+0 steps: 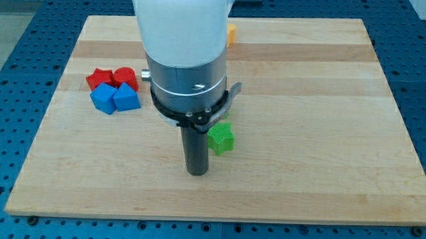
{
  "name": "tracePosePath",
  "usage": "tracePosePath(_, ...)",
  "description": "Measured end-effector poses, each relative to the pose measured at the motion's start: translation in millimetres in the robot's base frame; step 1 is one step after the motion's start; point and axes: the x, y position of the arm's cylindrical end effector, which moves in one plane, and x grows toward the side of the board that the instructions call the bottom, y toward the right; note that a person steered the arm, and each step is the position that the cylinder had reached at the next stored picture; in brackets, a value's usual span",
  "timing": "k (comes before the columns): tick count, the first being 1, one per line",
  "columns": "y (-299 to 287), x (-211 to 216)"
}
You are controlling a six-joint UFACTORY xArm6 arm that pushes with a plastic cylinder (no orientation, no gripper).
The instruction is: Push the green blocks slightly up
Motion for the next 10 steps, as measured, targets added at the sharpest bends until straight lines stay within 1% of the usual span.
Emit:
tracePosePath(1,0,-39)
tracePosePath(2,2,-89)
tracePosePath(3,2,-149)
tracePosePath(4,-6,-151)
tracePosePath(5,-36,-101)
tracePosePath(6,-38,10)
tracePosePath(7,39,54)
tracePosePath(8,58,53)
tracePosePath(9,55,35)
tracePosePath(10,41,-3)
